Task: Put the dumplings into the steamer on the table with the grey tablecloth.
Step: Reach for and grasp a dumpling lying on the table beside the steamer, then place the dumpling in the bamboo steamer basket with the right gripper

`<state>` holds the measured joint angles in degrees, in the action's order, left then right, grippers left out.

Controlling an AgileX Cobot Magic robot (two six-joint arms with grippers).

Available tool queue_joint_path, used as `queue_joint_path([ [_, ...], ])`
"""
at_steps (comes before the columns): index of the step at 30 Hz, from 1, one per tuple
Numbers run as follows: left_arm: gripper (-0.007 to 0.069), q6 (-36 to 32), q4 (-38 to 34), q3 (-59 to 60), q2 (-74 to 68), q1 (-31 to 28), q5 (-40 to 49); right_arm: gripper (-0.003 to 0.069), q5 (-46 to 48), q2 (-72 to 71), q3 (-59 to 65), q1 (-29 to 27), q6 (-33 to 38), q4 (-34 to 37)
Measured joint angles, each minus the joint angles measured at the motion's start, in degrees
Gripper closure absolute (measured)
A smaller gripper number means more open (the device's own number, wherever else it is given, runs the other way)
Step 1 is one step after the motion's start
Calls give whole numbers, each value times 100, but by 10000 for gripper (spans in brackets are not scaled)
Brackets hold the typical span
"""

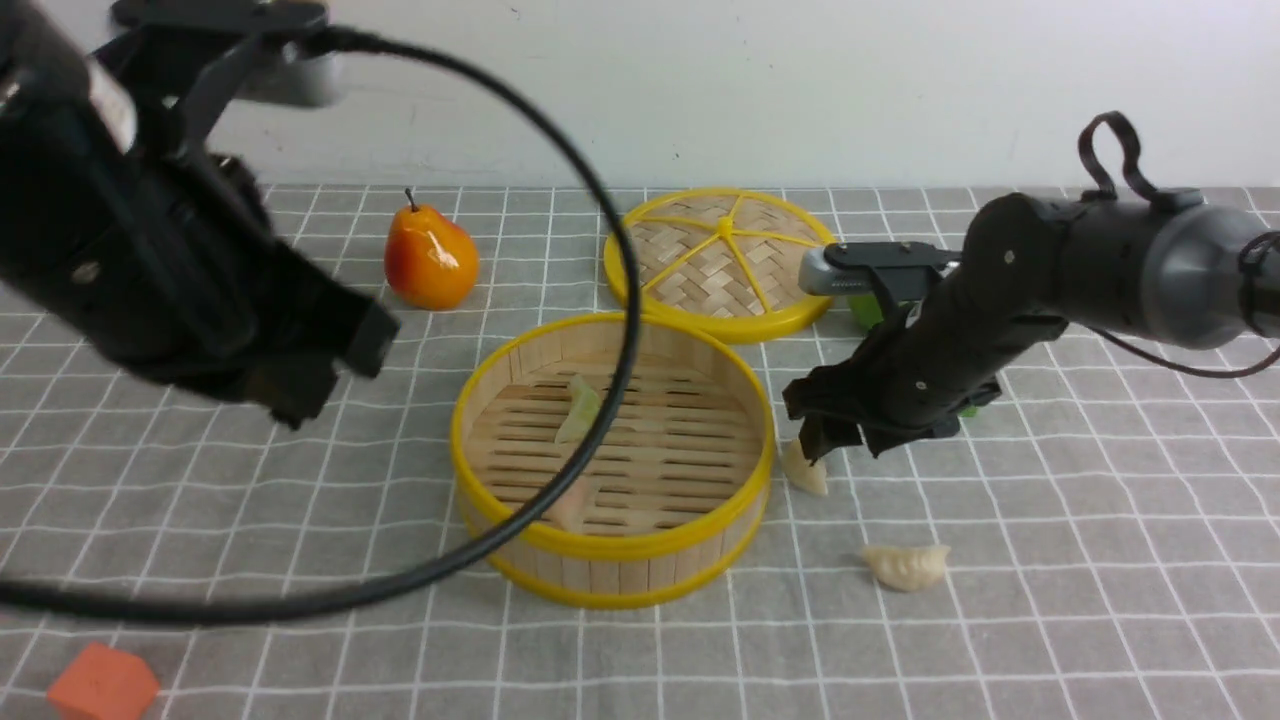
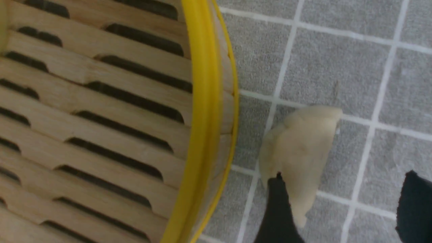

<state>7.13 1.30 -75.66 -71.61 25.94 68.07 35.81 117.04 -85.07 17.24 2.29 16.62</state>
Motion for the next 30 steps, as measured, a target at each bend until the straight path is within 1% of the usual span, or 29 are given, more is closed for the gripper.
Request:
queue_joint_path([
  [2,638,195,205,488,338,0,-126,233,-66,129,-44,12,25,87],
  [5,638,460,323,1130,741,0,-282,308,-99,226,-72,67,162,141],
  [7,638,559,343,1634,1056,0,-441,386,-100,261,-76,114,314,157],
  [8,638,572,343,1733,1122,0,-478,405,-100,266,-76,122,352,157],
  [9,638,608,370,2116,1406,0,-646,478,-100,269,-76,145,485,170],
  [10,638,608,406,2298,1560,0,-718,495,-106,269,-82,152,556,179],
  [11,638,613,471,2602,1854,0,-814,496,-95,262,-94,152,710,173],
  [13,638,613,504,2849,2129,0,-867,496,-51,250,-140,152,807,122],
  [17,638,625,592,3720,3275,0,-1006,496,546,81,-676,152,979,-265],
  [20,638,625,641,4283,3984,0,-1260,496,918,-100,-1118,152,1009,-338],
  [24,638,625,645,4980,4663,0,-1942,496,1087,-244,-1717,291,1082,136],
  [26,638,625,634,5243,4969,0,-2436,496,1012,-195,-1811,518,1241,453],
  [28,638,625,639,5320,5066,0,-2638,496,950,-99,-1817,661,1323,576],
  [30,638,625,644,5442,5217,0,-2864,496,754,275,-1824,924,1354,697],
])
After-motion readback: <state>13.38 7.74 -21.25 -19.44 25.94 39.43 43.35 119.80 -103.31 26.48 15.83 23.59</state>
